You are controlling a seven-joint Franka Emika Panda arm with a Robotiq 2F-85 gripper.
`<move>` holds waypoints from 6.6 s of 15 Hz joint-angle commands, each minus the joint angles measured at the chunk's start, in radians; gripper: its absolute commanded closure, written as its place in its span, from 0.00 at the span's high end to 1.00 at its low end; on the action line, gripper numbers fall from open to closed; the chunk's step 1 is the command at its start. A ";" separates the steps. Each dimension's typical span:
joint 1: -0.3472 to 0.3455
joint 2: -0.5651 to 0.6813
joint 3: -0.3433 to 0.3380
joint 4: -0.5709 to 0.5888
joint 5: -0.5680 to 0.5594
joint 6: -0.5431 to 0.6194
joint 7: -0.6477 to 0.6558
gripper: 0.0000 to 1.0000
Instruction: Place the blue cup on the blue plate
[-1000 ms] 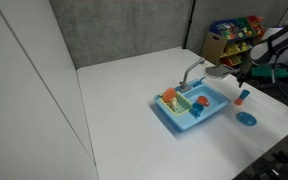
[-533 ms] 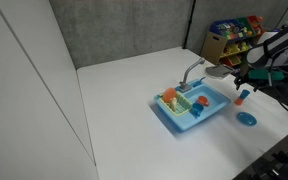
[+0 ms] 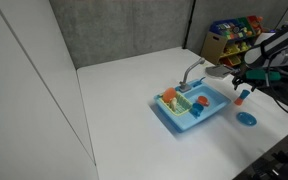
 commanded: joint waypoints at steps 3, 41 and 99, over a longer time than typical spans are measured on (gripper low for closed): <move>-0.002 0.039 0.009 0.065 0.027 -0.020 -0.025 1.00; -0.024 -0.005 0.006 0.061 0.057 -0.091 -0.039 0.03; 0.127 -0.046 -0.050 -0.362 -0.034 0.264 -0.004 0.03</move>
